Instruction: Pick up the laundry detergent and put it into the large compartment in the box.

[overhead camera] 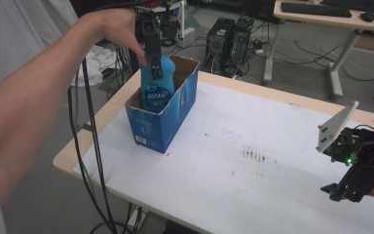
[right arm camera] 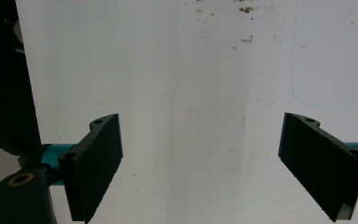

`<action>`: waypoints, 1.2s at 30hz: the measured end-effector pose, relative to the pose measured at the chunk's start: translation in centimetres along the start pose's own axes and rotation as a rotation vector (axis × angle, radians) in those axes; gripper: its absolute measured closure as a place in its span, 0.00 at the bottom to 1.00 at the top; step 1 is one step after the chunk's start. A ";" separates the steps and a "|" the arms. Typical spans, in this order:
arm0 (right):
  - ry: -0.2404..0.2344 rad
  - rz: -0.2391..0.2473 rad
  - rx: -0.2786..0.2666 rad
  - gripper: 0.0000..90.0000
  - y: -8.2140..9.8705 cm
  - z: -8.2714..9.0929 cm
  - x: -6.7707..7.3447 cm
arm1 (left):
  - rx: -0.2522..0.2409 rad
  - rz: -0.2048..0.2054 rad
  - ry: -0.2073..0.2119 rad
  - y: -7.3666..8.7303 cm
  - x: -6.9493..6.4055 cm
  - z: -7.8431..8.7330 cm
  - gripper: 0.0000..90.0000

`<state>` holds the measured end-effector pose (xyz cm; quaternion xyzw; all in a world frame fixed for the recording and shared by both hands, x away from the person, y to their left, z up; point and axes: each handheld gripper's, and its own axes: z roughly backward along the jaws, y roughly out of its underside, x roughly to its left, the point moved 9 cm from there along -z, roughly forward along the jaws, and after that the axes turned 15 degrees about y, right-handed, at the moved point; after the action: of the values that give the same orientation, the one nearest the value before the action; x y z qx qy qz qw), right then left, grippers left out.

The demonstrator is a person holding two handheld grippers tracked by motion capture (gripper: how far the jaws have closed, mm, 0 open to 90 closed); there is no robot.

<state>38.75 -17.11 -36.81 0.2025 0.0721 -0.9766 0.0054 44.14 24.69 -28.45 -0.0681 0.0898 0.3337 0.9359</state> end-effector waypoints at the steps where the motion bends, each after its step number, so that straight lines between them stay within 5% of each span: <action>1: 0.000 -0.001 -0.001 0.14 0.0 0.0 0.0 | 0.000 -0.003 -0.002 0.0 0.0 -0.4 0.42; 36: -0.004 0.007 0.009 0.14 -0.2 -0.3 0.2 | 0.020 -0.039 -0.012 0.3 1.3 -5.3 0.42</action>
<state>38.70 -16.87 -37.11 0.2008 0.0670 -0.9773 0.0078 44.29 24.71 -33.95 -0.0585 0.0859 0.3150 0.9434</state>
